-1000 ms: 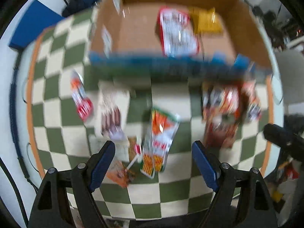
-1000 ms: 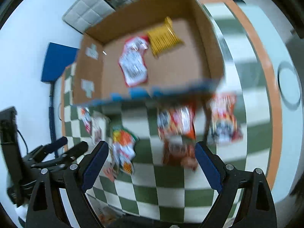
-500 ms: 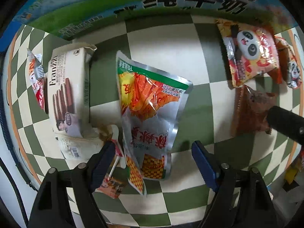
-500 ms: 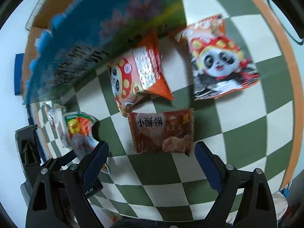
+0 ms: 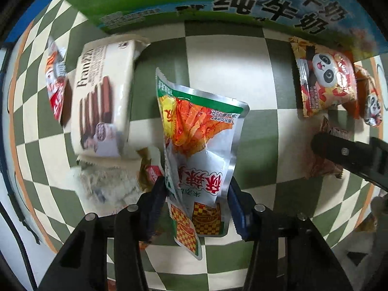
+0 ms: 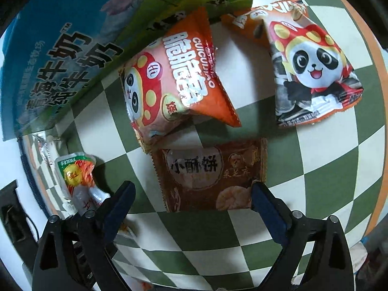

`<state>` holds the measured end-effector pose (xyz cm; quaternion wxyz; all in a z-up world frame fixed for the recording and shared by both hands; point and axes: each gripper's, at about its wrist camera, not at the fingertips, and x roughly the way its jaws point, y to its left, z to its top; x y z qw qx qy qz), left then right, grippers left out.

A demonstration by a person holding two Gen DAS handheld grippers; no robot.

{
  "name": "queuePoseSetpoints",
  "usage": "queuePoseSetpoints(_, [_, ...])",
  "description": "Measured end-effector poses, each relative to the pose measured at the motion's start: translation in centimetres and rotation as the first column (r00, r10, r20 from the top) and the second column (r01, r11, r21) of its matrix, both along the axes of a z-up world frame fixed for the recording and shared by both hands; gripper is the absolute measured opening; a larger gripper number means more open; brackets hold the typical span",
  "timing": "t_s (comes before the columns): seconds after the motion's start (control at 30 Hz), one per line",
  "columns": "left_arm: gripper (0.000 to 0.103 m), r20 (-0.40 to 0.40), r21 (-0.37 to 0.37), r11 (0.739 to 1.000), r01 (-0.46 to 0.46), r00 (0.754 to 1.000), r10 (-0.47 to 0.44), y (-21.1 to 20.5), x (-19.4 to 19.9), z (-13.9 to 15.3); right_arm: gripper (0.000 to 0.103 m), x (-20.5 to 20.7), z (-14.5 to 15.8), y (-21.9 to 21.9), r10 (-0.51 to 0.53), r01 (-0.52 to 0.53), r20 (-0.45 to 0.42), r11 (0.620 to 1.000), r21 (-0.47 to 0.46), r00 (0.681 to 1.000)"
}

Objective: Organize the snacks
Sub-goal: 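Grasp the green spicy strip bag with the left gripper while the right gripper grasps the brown pastry packet, then lift both packets into the box and release them beside the others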

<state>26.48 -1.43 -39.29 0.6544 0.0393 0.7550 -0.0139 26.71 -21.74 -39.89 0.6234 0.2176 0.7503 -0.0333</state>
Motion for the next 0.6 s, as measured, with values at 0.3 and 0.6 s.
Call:
queuePoseSetpoints(0.3, [0.046,0.015,-0.020,0.999,-0.049,0.999,0.050,1.2,-0.3,0.5,0.100,-0.4,-1.1,1.3,0.025,-0.028,-0.038,0.995,-0.096,0.999])
queuePoseSetpoints(0.6, [0.046,0.051,-0.036,0.998,-0.044,0.998,0.046,0.9,-0.8,3.0,0.080,-1.6,0.0,-0.8,-0.043,0.043,0.003,0.998,-0.052,0.999])
